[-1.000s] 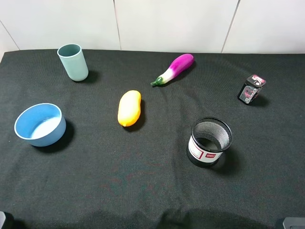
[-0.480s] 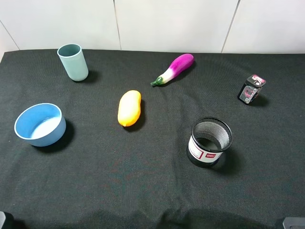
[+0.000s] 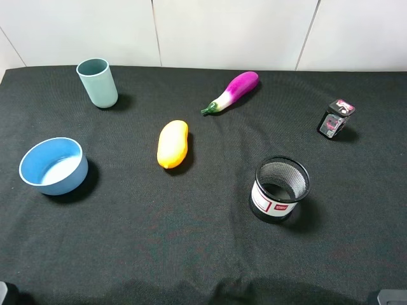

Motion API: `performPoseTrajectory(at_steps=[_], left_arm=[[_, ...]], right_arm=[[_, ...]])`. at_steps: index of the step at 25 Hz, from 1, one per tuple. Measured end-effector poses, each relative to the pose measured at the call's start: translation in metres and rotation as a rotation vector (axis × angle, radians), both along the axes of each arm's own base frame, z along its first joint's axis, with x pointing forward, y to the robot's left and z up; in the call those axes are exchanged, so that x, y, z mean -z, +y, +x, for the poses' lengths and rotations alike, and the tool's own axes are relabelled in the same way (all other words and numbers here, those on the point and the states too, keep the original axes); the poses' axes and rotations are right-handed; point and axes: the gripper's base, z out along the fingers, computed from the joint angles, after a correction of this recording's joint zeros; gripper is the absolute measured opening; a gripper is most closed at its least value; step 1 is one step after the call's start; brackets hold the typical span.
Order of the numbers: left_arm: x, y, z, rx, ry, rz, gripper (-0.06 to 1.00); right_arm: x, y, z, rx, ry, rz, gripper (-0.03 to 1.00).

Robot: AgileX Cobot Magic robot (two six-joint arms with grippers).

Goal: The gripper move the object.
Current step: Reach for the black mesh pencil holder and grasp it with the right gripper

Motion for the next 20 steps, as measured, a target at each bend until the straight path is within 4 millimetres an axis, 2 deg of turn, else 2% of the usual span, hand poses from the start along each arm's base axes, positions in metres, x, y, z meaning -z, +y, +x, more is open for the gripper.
performPoseTrajectory(at_steps=[6, 15, 20], left_arm=[[0.0, 0.0, 0.0, 0.0, 0.0, 0.0, 0.99], [0.0, 0.0, 0.0, 0.0, 0.0, 0.0, 0.99], [0.0, 0.0, 0.0, 0.0, 0.0, 0.0, 0.99]], right_arm=[[0.004, 0.007, 0.017, -0.009, 0.089, 0.048, 0.69], [0.029, 0.019, 0.053, -0.006, 0.298, 0.122, 0.69], [0.041, 0.026, 0.065, 0.001, 0.384, 0.173, 0.69]])
